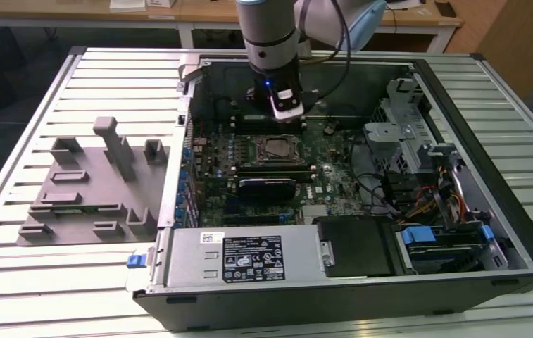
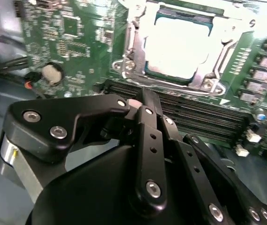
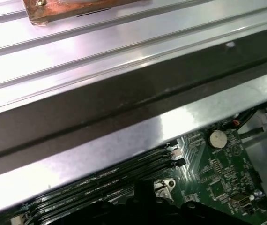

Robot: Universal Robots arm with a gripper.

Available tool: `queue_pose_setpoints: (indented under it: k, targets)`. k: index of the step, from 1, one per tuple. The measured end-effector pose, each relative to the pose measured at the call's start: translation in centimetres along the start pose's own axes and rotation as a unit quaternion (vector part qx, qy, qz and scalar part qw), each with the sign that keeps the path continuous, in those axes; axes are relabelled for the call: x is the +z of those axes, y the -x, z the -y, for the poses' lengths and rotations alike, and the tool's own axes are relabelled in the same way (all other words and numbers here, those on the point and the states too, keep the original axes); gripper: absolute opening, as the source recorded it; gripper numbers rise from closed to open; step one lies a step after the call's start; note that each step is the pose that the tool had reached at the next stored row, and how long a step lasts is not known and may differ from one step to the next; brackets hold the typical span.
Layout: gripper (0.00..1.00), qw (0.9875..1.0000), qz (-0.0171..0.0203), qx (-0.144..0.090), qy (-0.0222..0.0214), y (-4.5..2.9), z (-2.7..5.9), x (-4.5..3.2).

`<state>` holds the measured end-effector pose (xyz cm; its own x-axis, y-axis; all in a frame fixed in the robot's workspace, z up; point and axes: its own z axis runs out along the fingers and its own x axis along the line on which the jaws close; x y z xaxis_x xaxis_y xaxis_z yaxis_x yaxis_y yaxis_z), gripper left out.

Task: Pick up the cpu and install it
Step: 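Install the first cpu locking lever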

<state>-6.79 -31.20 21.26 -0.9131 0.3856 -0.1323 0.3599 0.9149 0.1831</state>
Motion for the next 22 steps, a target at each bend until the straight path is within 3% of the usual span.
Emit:
queue_pose_setpoints:
  k: [4,6,7,10,12,14,22]
  targets:
    - [0.11,0.9993,-0.0319,0.004,-0.0181,0.49,-0.15,0.1]
    - [0.11,0.9987,-0.0426,0.004,-0.0287,0.65,-0.21,0.13]
    - [0.11,0.9985,-0.044,0.004,-0.0331,0.67,-0.22,0.14]
    - [0.11,0.9983,-0.041,0.003,-0.0408,0.67,-0.22,0.14]
    - [0.11,0.9979,-0.0383,0.002,-0.0516,0.67,-0.24,0.16]
    - [0.11,0.9974,-0.0382,0.001,-0.0616,0.67,-0.27,0.19]
    - [0.11,0.9973,-0.038,0.001,-0.0623,0.79,0.03,0.16]
